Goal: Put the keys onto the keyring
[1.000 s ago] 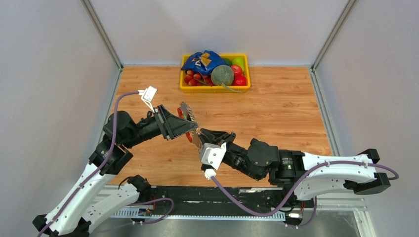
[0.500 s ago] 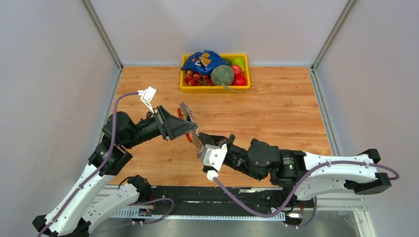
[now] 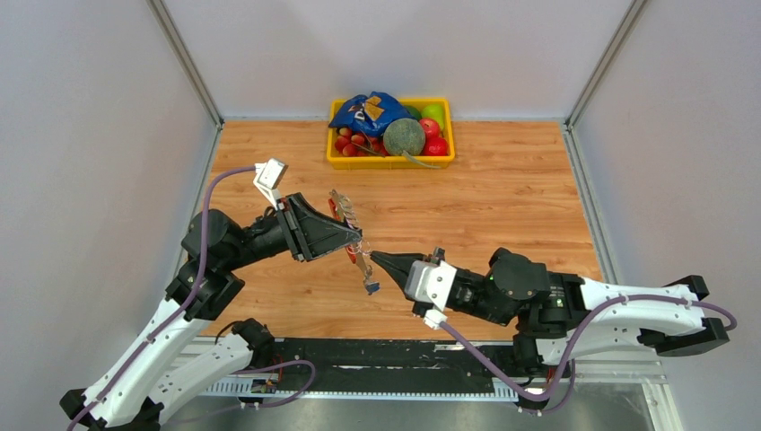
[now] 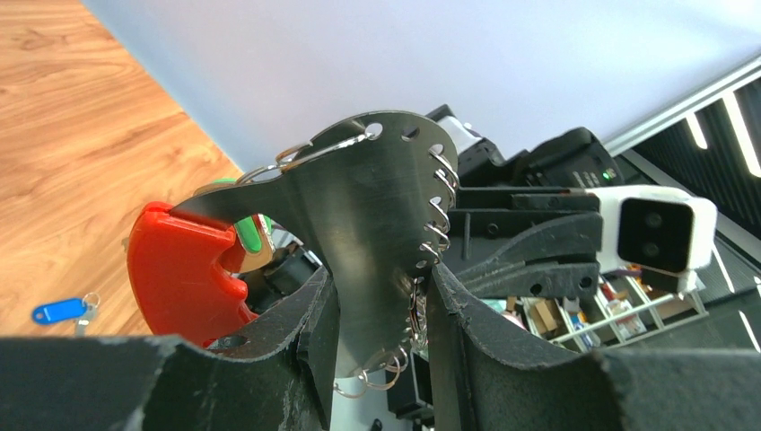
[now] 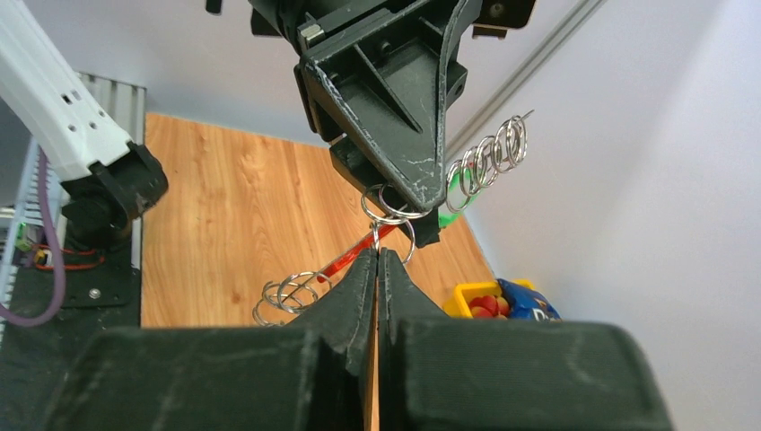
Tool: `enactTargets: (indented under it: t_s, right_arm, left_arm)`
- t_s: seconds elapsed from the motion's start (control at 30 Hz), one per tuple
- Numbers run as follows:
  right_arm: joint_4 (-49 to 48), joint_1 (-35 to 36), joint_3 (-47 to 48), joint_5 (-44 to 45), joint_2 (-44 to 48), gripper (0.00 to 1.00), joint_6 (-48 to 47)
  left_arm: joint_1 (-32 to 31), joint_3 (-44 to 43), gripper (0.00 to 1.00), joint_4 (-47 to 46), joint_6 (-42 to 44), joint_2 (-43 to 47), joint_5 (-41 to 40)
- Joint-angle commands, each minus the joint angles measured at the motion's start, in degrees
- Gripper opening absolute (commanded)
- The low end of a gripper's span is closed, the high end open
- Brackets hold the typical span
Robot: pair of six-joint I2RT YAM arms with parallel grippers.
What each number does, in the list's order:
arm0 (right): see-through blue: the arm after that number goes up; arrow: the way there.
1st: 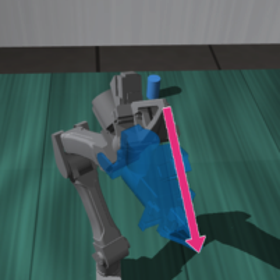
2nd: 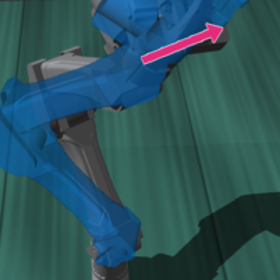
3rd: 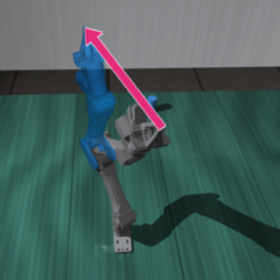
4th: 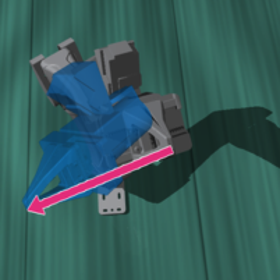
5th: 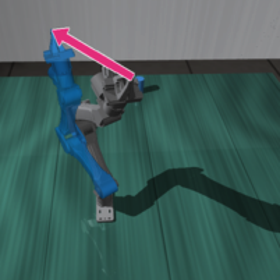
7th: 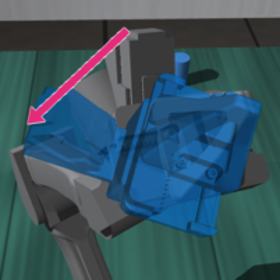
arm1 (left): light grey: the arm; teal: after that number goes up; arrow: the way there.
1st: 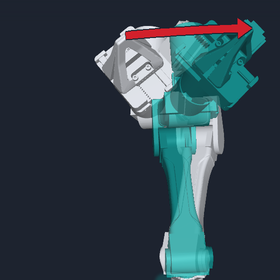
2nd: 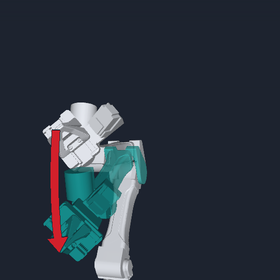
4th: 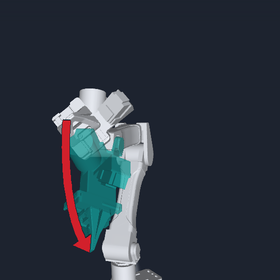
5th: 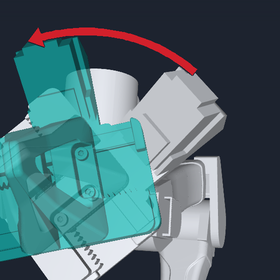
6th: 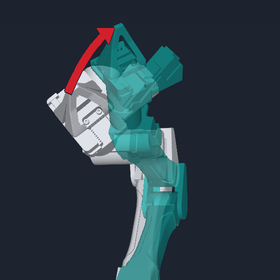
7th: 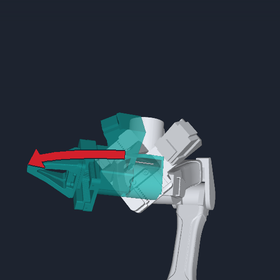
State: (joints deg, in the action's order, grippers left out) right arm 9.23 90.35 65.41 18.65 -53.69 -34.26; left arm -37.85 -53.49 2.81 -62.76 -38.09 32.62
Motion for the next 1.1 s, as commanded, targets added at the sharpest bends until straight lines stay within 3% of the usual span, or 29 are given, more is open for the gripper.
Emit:
enactTargets:
  t_s: [0.0,0.17,0.33,0.53,0.63,0.87,1.07]
  right_arm:
    - [-3.4,0.1,-0.7,-3.7,5.1,0.0,2.3]
    - [-4.6,0.0,-1.3,-5.2,5.7,0.0,3.0]
    - [-3.8,0.0,-0.5,-5.9,4.5,0.0,3.9]
    - [-0.7,0.1,0.6,-2.3,2.2,0.26,2.3]
    - [-0.5,0.1,0.7,0.6,1.2,0.34,0.2]
    - [-1.5,0.2,0.7,8.1,-1.3,0.37,-6.4]
    - [-4.8,0.6,-1.5,9.6,-1.3,0.37,-9.7]
  left_arm:
    - [0.5,-0.1,0.0,-9.0,-2.0,1.2,2.7]
    - [0.5,1.2,0.0,-14.0,-5.1,1.2,5.8]
    - [0.5,1.1,0.0,-13.2,-4.5,1.3,5.3]
    - [0.4,-0.3,0.0,-8.3,-2.7,1.3,2.0]
    - [0.5,-0.7,0.0,-6.6,-2.8,1.1,0.3]
    - [0.5,-0.9,0.0,-6.2,-4.6,0.6,-1.8]
    - [0.5,-0.7,0.0,-6.3,-5.3,0.0,-1.5]
